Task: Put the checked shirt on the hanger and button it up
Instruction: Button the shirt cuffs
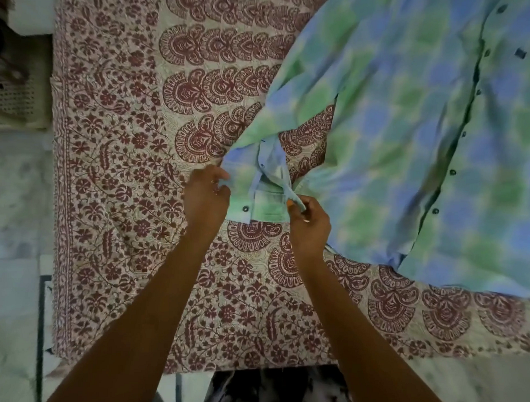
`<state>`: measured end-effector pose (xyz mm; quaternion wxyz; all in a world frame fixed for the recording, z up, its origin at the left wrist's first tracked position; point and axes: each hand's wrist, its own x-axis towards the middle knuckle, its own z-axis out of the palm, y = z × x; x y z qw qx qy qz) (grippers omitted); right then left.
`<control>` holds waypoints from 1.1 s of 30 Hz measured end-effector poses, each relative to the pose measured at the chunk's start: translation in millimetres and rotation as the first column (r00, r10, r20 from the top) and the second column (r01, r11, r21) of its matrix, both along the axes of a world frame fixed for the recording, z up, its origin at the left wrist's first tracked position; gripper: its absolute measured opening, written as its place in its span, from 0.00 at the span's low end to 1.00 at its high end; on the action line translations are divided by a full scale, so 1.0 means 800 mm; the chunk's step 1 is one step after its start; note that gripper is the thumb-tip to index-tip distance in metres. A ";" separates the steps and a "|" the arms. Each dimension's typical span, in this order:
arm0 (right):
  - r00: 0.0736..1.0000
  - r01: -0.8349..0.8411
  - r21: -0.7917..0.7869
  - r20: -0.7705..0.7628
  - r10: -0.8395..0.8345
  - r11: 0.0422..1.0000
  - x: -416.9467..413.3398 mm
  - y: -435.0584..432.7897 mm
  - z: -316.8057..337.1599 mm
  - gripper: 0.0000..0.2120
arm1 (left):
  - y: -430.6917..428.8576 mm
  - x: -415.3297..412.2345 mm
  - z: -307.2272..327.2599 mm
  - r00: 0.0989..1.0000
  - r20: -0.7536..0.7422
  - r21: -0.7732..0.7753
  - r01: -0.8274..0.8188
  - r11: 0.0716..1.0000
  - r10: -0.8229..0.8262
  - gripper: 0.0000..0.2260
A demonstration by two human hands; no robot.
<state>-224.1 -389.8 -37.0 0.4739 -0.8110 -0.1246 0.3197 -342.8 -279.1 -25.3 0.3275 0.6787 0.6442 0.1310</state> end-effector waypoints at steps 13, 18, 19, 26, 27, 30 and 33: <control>0.994 -0.112 0.007 -0.013 0.112 0.994 -0.011 -0.005 -0.014 0.06 | -0.045 0.008 -0.036 0.944 -0.242 -0.135 0.195 0.972 -0.223 0.04; 0.991 -0.124 0.030 -0.047 0.125 0.992 -0.013 -0.004 -0.015 0.05 | -0.039 0.019 -0.033 0.954 -0.207 -0.155 0.187 0.970 -0.217 0.05; 0.991 -0.118 0.031 -0.059 0.120 0.992 -0.013 -0.004 -0.015 0.05 | -0.037 0.020 -0.034 0.958 -0.203 -0.161 0.172 0.972 -0.203 0.05; 0.986 -0.036 0.012 -0.165 0.037 0.999 -0.015 0.002 -0.016 0.02 | -0.026 0.016 -0.036 0.980 -0.115 -0.247 0.132 0.960 -0.164 0.03; 0.984 -0.037 0.012 -0.176 0.038 0.999 -0.016 0.003 -0.015 0.02 | -0.025 0.017 -0.031 0.989 -0.055 -0.243 0.120 0.963 -0.137 0.02; 0.979 -0.047 0.003 -0.198 0.047 0.999 -0.019 0.009 -0.014 0.03 | -0.028 0.026 -0.011 0.983 0.179 -0.217 0.075 0.973 -0.036 0.02; 0.973 -0.021 -0.012 -0.231 0.017 1.000 -0.020 0.013 -0.010 0.05 | -0.041 0.033 0.000 0.969 0.236 -0.152 0.110 0.982 -0.072 0.02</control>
